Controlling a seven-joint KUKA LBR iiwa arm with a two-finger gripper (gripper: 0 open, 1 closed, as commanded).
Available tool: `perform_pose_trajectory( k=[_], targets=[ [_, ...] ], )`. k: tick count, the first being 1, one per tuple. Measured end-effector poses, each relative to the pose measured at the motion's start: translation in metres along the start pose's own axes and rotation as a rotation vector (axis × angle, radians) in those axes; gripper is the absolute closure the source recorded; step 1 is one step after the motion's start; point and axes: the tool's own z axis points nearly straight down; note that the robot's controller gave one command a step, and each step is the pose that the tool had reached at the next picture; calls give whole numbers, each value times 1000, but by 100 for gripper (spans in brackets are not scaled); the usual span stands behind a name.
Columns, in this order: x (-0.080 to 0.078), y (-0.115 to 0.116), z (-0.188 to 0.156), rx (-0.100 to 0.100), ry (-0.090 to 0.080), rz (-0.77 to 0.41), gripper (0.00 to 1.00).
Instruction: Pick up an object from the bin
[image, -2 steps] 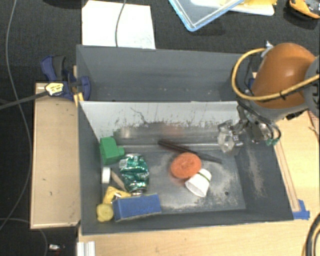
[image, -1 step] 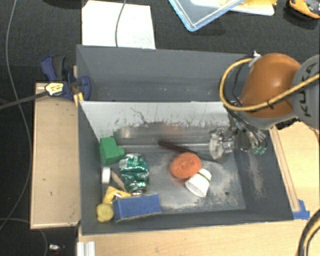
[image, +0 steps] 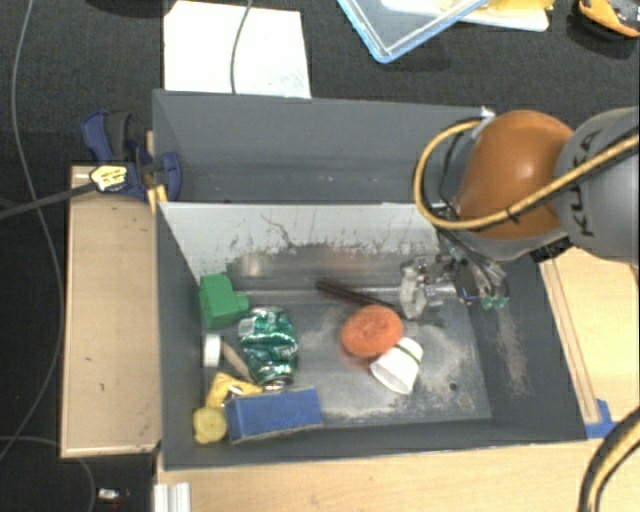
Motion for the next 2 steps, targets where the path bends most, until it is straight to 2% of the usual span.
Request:
perform_pose_trajectory(
  k=[1,2],
  targets=[
    [13,33,11,0,-1,144,100],
    [21,39,50,1,-6,105,100]
  ],
)
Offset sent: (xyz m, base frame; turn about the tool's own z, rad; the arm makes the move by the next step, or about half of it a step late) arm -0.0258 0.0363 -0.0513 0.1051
